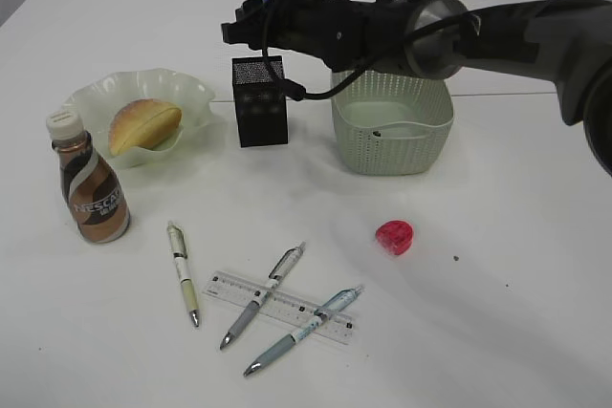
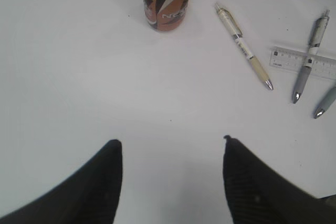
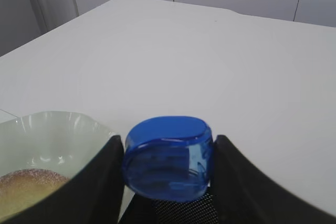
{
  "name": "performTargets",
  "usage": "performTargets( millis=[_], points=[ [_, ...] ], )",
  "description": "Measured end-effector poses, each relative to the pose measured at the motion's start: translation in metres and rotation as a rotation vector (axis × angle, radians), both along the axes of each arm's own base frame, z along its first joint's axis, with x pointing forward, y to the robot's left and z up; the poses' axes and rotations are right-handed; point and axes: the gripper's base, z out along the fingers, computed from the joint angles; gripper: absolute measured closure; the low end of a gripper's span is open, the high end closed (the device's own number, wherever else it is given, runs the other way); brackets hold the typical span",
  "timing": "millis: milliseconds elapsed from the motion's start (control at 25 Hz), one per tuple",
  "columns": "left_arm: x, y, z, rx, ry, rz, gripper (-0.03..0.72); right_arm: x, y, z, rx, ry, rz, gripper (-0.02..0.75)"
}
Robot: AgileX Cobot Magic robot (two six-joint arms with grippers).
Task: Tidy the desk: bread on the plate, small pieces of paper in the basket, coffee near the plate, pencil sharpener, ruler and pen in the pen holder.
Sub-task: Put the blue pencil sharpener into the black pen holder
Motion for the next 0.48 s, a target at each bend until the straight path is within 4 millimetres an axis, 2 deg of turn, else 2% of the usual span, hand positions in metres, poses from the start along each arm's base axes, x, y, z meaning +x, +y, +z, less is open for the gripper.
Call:
performTargets(
  millis=[480],
  points=[
    [0.0,0.0,0.0,0.0,0.0,0.0,0.249,0.0007,-0.0003,0.002,0.009,-0.021,-0.006,0.38]
  ],
)
